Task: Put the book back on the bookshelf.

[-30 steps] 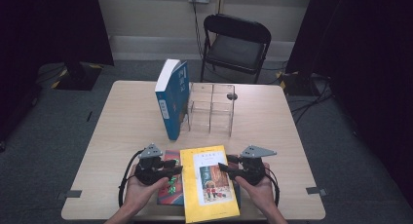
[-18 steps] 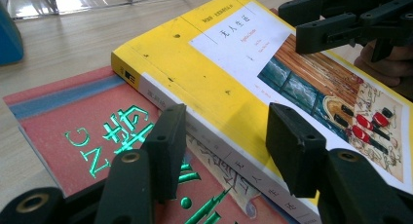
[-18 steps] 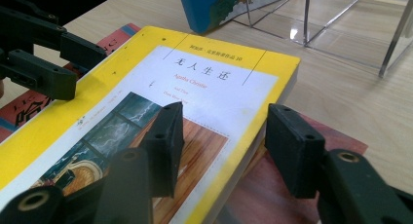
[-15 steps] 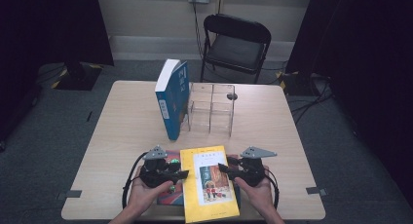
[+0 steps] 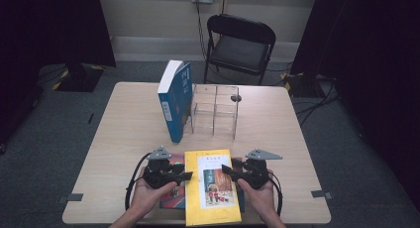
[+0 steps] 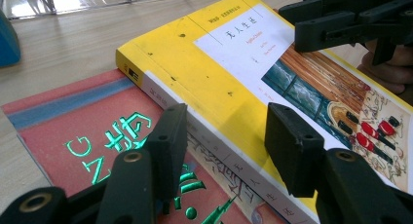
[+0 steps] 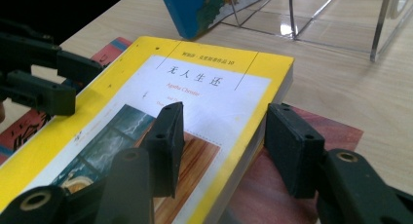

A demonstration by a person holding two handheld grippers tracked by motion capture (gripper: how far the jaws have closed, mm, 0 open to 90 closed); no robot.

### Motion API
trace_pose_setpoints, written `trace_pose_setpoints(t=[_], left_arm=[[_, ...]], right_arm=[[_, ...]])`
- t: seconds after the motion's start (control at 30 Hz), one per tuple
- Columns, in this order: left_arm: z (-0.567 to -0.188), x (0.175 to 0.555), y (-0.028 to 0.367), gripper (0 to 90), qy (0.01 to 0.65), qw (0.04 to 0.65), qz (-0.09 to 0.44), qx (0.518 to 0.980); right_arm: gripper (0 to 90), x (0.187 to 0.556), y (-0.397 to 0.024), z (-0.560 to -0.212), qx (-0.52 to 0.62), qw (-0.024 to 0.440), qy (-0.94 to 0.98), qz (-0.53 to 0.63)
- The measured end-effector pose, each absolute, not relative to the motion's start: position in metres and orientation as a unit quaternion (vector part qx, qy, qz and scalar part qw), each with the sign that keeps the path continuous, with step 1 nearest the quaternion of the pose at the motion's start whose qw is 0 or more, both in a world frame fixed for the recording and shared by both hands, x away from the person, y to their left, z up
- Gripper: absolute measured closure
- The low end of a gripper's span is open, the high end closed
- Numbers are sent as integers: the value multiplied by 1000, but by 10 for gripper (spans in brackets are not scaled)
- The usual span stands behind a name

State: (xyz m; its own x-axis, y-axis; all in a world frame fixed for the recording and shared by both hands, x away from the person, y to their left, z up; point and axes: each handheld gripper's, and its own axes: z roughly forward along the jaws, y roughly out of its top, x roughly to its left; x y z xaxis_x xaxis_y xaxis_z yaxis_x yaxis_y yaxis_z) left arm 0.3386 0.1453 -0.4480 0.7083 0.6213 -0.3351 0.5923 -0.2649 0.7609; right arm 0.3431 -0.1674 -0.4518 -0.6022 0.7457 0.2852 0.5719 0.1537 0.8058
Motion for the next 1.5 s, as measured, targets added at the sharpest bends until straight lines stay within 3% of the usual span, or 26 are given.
trace_pose_setpoints(t=[0.2,0.5,0.67,0.9,1.5], left_arm=[[-448,338,145,509,382,471,17,795],[-449,337,145,512,388,474,14,790],[-450,337,146,510,387,475,16,790],[-450,336,145,505,388,478,17,788],[-451,333,143,455,380,480,29,790]], right_arm=[[629,343,-173,-450,467,70,733,490],[589,346,-171,-453,475,67,728,490],[675,342,-174,-447,473,69,720,503],[697,339,-178,-445,477,49,707,519],[638,326,-177,-449,480,-32,716,507]])
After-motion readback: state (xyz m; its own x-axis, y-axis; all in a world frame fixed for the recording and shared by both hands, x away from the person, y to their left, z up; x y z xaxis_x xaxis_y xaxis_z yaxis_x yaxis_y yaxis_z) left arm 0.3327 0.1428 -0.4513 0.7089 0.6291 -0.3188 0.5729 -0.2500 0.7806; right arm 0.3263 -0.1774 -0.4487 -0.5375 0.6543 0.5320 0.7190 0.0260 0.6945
